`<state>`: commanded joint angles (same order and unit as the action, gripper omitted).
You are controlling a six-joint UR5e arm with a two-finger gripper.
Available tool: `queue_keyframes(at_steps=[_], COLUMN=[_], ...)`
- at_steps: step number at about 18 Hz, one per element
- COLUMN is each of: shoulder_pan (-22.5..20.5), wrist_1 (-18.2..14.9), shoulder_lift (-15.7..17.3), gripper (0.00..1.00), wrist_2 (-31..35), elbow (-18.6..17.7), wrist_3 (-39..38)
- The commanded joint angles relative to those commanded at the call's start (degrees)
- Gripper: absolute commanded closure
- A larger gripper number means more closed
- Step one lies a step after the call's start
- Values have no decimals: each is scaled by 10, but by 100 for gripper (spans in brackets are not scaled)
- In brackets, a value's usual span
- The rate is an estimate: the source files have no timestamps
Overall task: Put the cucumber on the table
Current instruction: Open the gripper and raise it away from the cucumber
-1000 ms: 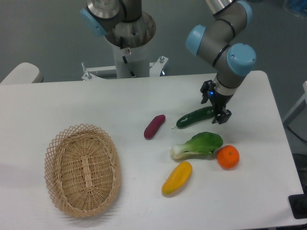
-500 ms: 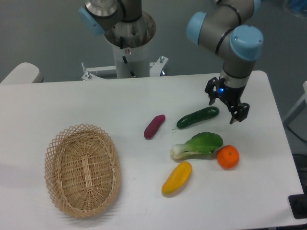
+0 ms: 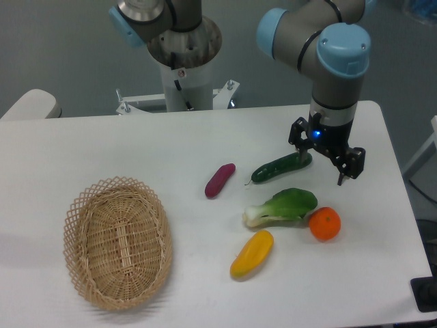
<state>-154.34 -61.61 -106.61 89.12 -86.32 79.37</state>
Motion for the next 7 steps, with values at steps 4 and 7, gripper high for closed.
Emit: queue_keyframes(at_steps=[4, 7], shoulder_pan=[17, 20], wrist_1=[2, 2], shoulder_lift=[-8, -8], gripper=[0, 0], wrist_2=[21, 20], elbow=[4, 3], wrist_3=[-3, -2])
